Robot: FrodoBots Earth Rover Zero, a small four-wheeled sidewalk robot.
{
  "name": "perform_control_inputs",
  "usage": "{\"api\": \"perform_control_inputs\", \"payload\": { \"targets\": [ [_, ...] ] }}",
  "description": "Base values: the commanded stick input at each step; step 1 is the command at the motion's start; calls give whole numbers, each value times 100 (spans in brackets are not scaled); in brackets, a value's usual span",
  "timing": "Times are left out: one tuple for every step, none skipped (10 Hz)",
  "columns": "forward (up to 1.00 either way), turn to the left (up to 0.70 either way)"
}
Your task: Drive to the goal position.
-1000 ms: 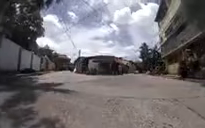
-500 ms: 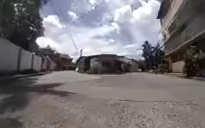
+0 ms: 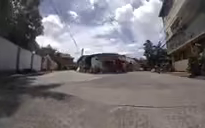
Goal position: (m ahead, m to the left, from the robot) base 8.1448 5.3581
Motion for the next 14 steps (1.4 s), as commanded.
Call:
{"api": "perform_control_inputs", "payload": {
  "targets": [
    [70,0],
    [70,0],
    [70,0],
    [70,0],
    [70,0],
    [70,0],
    [70,0],
    [70,0],
    [70,0],
    [70,0],
    [70,0],
    [70,0],
    [70,0],
    [70,0]
  ]
}}
